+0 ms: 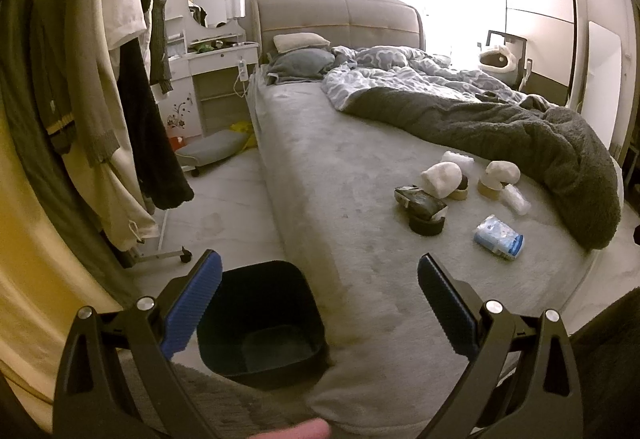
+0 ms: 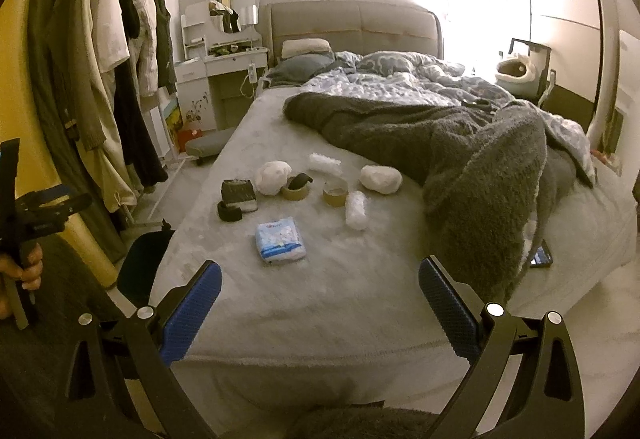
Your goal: Collect trash
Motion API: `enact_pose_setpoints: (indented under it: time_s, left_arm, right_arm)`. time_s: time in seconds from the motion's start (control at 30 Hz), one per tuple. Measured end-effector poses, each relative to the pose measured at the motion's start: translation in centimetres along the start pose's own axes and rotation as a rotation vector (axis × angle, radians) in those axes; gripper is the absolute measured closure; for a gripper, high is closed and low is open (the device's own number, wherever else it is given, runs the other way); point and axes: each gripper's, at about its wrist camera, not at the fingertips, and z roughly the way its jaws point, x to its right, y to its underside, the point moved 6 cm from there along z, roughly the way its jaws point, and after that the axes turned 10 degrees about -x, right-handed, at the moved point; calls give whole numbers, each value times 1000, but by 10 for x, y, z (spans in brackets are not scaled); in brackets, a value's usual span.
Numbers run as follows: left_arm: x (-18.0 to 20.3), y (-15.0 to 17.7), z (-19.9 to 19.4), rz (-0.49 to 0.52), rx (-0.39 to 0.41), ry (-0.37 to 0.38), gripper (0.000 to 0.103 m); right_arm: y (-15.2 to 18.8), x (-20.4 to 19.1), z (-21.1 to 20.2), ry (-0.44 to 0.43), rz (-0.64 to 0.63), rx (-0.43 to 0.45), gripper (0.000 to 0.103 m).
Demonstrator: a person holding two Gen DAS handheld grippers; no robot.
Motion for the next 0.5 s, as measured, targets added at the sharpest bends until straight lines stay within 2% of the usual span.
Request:
enact_pose_setpoints:
  time_s: [0.07,0.17,0.3,0.43,0.5]
  left_arm:
    - [1,-14,-1,6,-2,14,3]
    - [-7,-17,-8,0,4,43,3]
    - [-18,-23,-11,-13,17,69,3]
    - [-21,-33,-4,32,7,105,3]
    - [-27,-39,2,34,-1,101,3]
  right_arm:
    - [2,3,-1,-2,6,-5,3]
    - [3,5,0,-9,14,-14,3]
    - [-5,-11,7,-11,-25,-30,3]
    - [-14,-31,23,-7,-94,-65,3]
    - [-18,-35,32,-25,-88,-76,3]
